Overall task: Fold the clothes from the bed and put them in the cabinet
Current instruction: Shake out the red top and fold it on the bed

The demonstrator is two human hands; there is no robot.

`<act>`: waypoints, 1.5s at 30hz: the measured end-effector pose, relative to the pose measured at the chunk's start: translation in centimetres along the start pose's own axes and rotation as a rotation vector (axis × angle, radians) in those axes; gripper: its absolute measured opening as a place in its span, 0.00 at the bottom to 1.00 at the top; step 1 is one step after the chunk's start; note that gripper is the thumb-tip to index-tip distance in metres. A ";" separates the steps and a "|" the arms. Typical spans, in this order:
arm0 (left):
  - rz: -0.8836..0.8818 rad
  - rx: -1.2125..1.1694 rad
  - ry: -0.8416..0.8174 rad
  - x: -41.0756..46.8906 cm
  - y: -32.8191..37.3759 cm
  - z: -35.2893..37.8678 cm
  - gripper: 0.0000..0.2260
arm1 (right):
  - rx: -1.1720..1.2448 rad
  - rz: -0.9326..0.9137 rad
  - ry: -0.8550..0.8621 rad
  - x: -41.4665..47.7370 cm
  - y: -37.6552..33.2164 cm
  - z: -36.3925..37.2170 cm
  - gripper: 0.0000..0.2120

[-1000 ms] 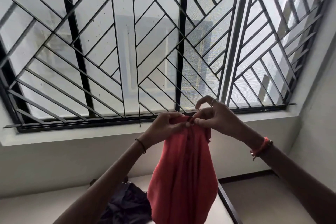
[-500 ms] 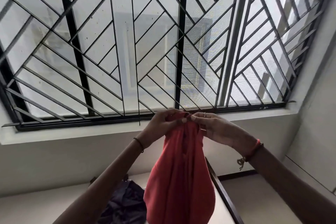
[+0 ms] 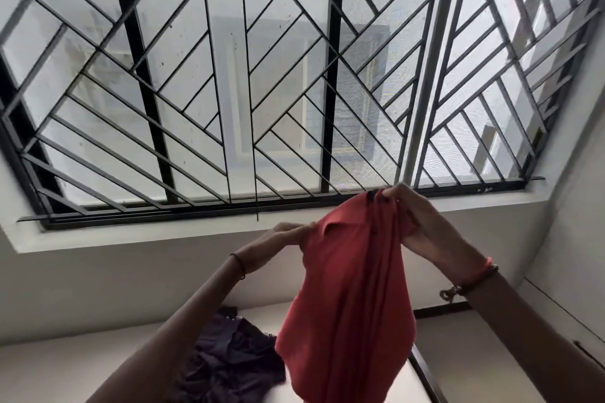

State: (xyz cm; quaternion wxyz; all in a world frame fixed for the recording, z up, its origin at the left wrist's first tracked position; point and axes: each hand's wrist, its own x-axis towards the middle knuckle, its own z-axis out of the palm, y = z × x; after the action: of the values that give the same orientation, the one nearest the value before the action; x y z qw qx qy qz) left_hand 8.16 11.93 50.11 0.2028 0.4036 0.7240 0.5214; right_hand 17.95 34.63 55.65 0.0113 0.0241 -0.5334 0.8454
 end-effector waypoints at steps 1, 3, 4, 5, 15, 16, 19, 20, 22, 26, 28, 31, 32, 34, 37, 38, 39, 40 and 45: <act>0.017 -0.019 0.001 0.0 0.1 -0.3 0.16 | 0.015 0.004 0.013 -0.2 -0.2 -0.2 0.04; 0.069 -0.057 0.035 0.1 1.1 -0.8 0.09 | 0.007 0.009 0.048 -0.4 -0.2 -0.7 0.09; 0.101 -0.079 0.073 0.4 1.7 -1.1 0.08 | -0.020 0.016 0.054 -0.3 0.1 -1.4 0.07; 0.130 -0.104 0.115 0.8 2.3 -1.4 0.08 | -0.036 0.027 0.055 -0.5 0.3 -1.4 0.04; 0.208 -0.180 0.059 4.3 6.7 0.1 0.05 | -0.129 0.182 -0.153 -0.5 1.8 -3.1 0.25; 0.202 -0.171 0.032 4.4 7.0 0.3 0.05 | -0.185 0.172 -0.201 -0.5 1.6 -3.0 0.26; 0.194 -0.060 -0.095 4.6 7.4 1.4 0.06 | -0.529 0.060 -0.268 -0.6 0.9 -1.4 0.25; 0.198 -0.009 -0.130 4.6 7.4 1.8 0.06 | -0.633 0.014 -0.270 -0.6 0.9 -0.8 0.22; 0.194 0.041 -0.149 4.6 7.0 2.2 0.05 | -0.738 -0.045 -0.236 -0.2 1.0 0.0 0.16; 0.211 0.029 -0.020 4.1 5.5 2.3 0.04 | -0.665 -0.082 -0.156 0.2 1.9 0.4 0.14; 0.202 0.017 0.116 3.6 5.1 2.3 0.02 | -0.614 -0.092 -0.127 0.3 2.5 0.7 0.14; 0.038 0.074 0.191 2.2 4.8 2.0 0.12 | -0.575 -0.122 -0.122 0.2 3.5 1.3 0.12; -0.033 0.076 0.159 1.6 4.4 1.9 0.18 | -0.560 -0.138 -0.115 0.2 3.7 1.6 0.11; -0.108 0.048 0.105 0.5 3.2 1.7 0.32 | -0.572 -0.188 -0.068 0.3 4.0 1.8 0.10; -0.103 0.066 0.055 -0.4 1.0 1.5 0.39 | -0.694 -0.255 0.066 0.9 3.9 2.2 0.06; -0.086 0.083 0.045 -0.5 0.4 1.5 0.36 | -0.702 -0.254 0.068 1.0 3.9 2.3 0.05; -0.059 0.102 0.036 -0.5 -0.1 1.5 0.31 | -0.692 -0.252 0.039 1.0 3.8 2.5 0.06; -0.033 0.110 0.025 -0.6 -0.3 1.5 0.26 | -0.678 -0.250 0.003 1.0 3.8 2.5 0.06; 0.025 0.119 -0.003 -0.4 1.0 0.3 0.09 | -0.707 -0.297 0.048 1.3 3.9 2.4 0.07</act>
State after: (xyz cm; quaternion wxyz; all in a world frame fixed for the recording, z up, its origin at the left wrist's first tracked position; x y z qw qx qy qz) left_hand 8.94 11.92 50.89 0.1731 0.4248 0.7484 0.4791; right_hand 16.58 30.77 53.21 0.1538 0.0760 -0.7824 0.5987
